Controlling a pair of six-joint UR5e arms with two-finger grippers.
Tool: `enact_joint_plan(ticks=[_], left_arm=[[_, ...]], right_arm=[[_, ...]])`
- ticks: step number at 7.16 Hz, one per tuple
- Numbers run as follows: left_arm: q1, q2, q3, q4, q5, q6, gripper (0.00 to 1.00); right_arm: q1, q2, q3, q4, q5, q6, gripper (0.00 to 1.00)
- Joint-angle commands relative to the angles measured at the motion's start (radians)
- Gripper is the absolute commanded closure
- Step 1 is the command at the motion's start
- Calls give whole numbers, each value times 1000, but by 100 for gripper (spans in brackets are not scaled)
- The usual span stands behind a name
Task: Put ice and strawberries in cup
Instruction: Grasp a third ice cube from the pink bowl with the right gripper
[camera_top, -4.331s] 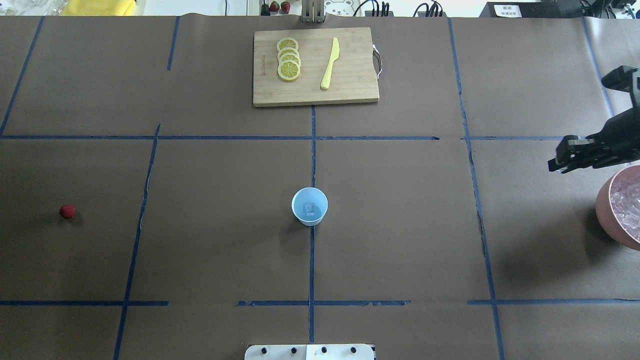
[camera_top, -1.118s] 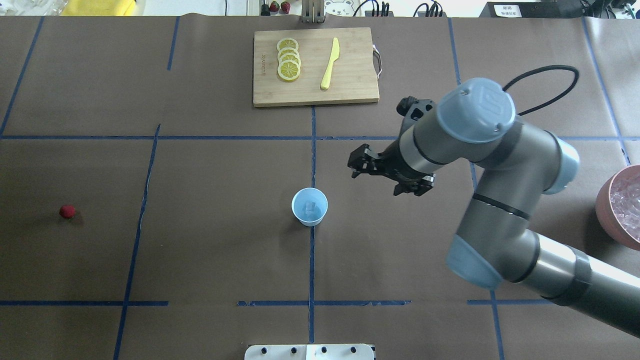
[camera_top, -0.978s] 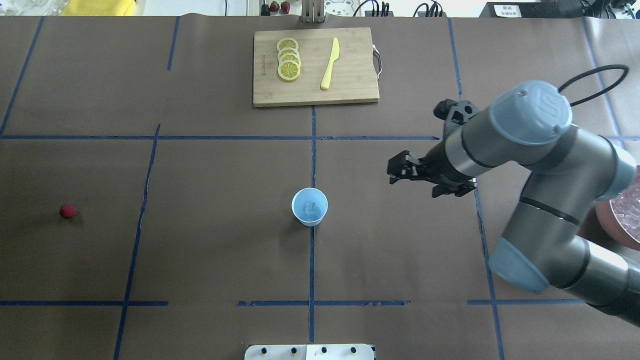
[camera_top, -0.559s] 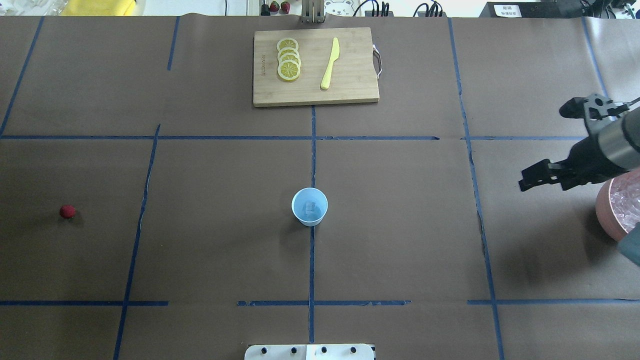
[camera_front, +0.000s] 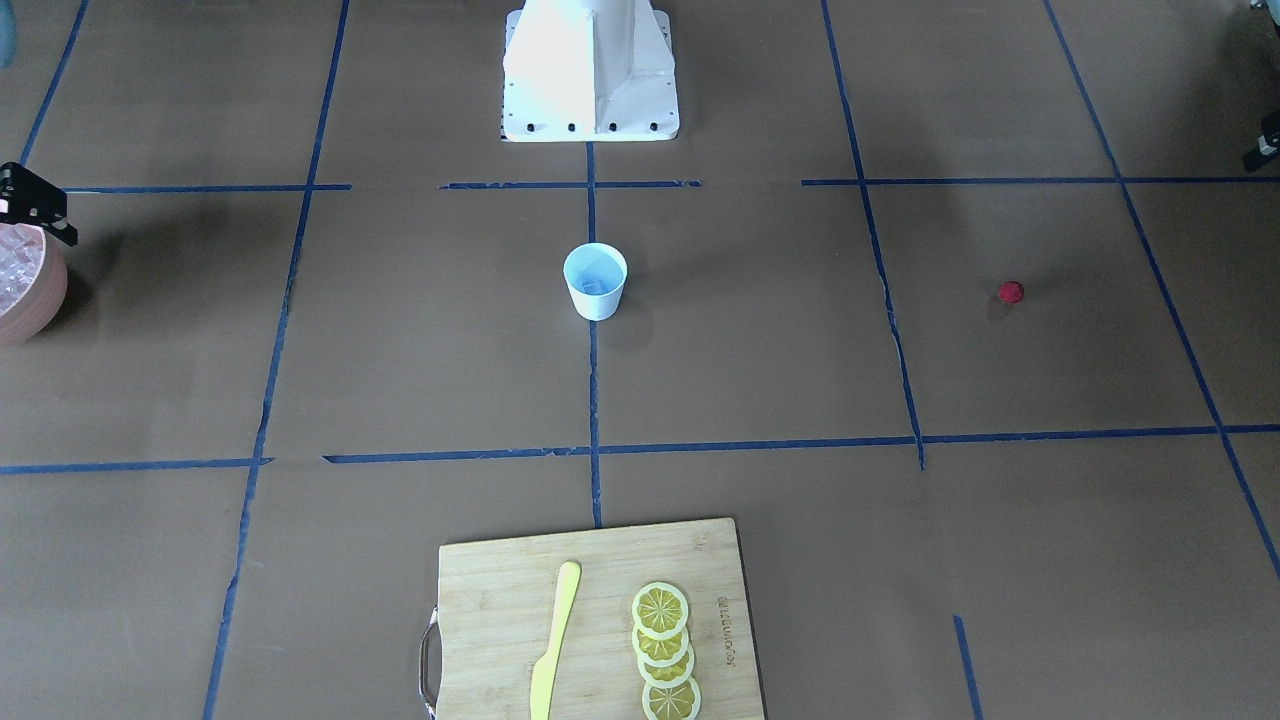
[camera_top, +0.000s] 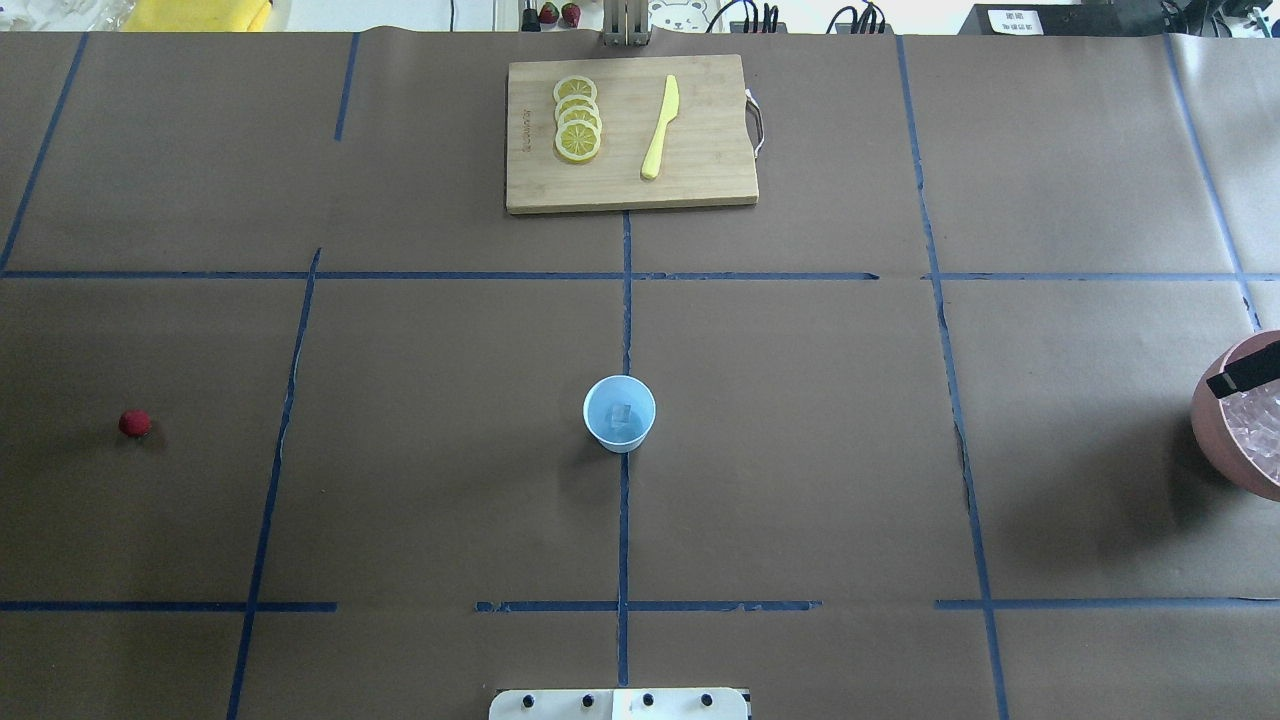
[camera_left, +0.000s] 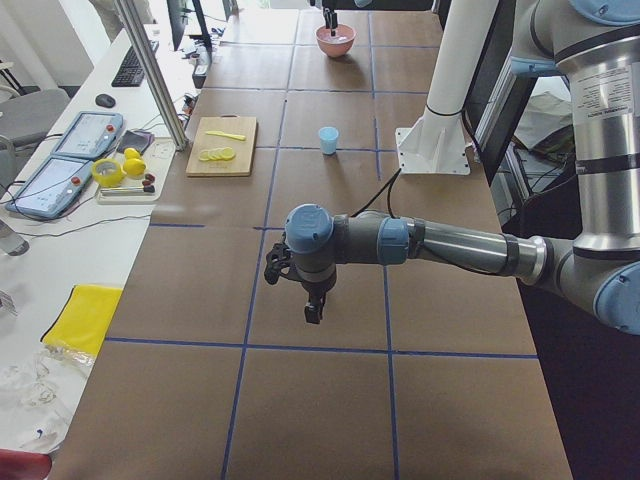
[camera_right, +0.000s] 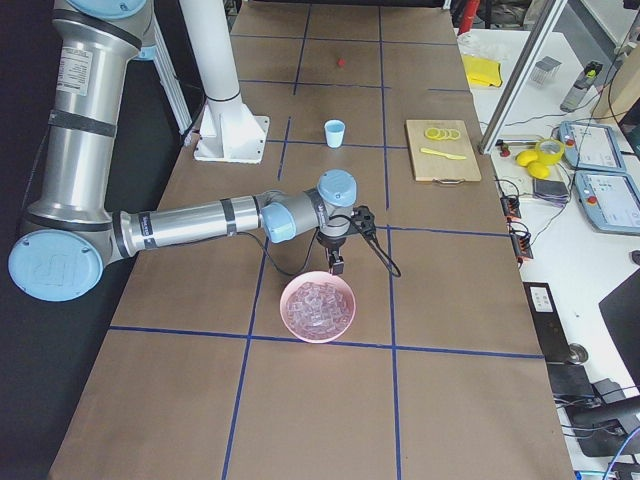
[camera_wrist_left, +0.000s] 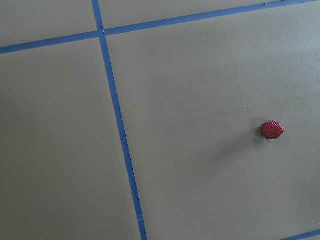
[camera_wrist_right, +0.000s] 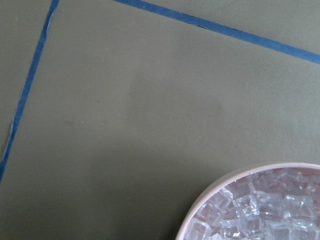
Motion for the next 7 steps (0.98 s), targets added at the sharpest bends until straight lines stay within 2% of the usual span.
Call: enact_joint_plan(ticks=[1,7], left_arm=[[0,1,0,0,-3,0,0],[0,4,0,0,-3,0,0]], right_arm=[[31,-34,-55,0,-50,-174,0],[46,-38,-151,2,-55,-202,6]])
